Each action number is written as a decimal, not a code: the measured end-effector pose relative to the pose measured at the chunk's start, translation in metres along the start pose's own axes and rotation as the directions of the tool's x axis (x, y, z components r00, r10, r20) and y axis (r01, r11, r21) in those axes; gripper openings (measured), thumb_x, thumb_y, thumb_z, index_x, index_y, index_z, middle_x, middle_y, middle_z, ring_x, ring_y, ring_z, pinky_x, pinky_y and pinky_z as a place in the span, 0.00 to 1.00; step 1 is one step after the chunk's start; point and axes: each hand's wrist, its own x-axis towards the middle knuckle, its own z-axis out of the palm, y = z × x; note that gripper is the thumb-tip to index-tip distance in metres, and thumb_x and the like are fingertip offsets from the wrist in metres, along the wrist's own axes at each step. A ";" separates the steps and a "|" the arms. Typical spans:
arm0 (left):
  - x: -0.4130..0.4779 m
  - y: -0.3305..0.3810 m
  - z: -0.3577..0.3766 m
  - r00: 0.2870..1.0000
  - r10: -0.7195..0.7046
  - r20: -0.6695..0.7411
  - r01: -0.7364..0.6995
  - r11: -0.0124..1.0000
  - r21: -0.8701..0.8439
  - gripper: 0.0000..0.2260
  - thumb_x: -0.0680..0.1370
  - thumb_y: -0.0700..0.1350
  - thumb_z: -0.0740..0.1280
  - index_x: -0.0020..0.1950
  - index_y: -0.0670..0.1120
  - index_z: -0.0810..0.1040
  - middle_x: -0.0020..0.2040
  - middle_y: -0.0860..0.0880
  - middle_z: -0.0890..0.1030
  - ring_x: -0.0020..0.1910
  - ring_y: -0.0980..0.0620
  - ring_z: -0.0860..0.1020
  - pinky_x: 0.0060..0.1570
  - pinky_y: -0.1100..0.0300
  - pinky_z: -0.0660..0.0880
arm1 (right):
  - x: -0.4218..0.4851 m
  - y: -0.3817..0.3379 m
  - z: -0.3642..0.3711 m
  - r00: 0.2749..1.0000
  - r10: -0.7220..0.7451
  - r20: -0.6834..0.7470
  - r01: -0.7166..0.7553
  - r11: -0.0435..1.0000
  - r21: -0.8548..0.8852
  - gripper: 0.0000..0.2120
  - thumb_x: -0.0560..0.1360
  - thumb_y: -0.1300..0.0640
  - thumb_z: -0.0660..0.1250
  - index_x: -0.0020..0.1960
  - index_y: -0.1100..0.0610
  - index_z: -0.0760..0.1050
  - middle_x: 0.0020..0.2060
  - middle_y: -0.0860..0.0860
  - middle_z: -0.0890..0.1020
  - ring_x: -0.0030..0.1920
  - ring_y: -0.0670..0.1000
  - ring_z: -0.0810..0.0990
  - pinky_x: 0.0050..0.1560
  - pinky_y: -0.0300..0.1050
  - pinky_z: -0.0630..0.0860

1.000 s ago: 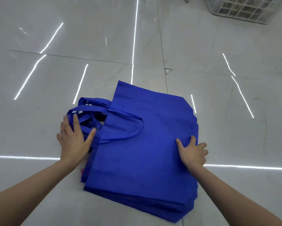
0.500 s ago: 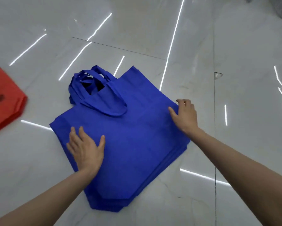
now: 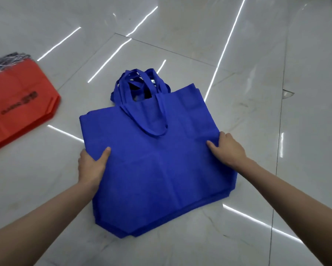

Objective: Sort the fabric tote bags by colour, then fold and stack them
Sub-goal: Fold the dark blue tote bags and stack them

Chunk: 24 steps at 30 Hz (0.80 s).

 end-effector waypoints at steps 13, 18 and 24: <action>-0.050 -0.024 0.006 0.953 -0.293 -0.070 0.302 0.926 0.229 0.34 0.71 0.58 0.70 0.66 0.38 0.63 0.66 0.37 0.63 0.63 0.36 0.66 0.60 0.44 0.67 | -0.035 -0.007 0.023 0.911 0.412 0.030 -0.409 0.890 0.199 0.35 0.76 0.34 0.56 0.69 0.62 0.61 0.66 0.62 0.64 0.66 0.65 0.64 0.63 0.58 0.65; -0.022 -0.026 -0.010 0.988 -0.144 -0.050 0.150 0.978 0.145 0.34 0.70 0.58 0.72 0.68 0.42 0.65 0.66 0.39 0.67 0.62 0.38 0.69 0.62 0.44 0.69 | -0.023 -0.019 0.020 0.924 0.360 0.131 -0.383 0.871 0.308 0.35 0.75 0.36 0.60 0.69 0.62 0.61 0.66 0.62 0.66 0.62 0.65 0.69 0.62 0.58 0.69; -0.035 -0.044 -0.038 0.839 0.432 0.332 -0.538 0.566 0.625 0.48 0.66 0.71 0.64 0.77 0.49 0.49 0.75 0.39 0.53 0.73 0.37 0.54 0.66 0.39 0.61 | -0.060 -0.040 0.040 0.673 -0.686 -0.278 0.603 0.726 -0.331 0.32 0.74 0.38 0.58 0.69 0.58 0.67 0.63 0.62 0.73 0.61 0.65 0.73 0.61 0.61 0.70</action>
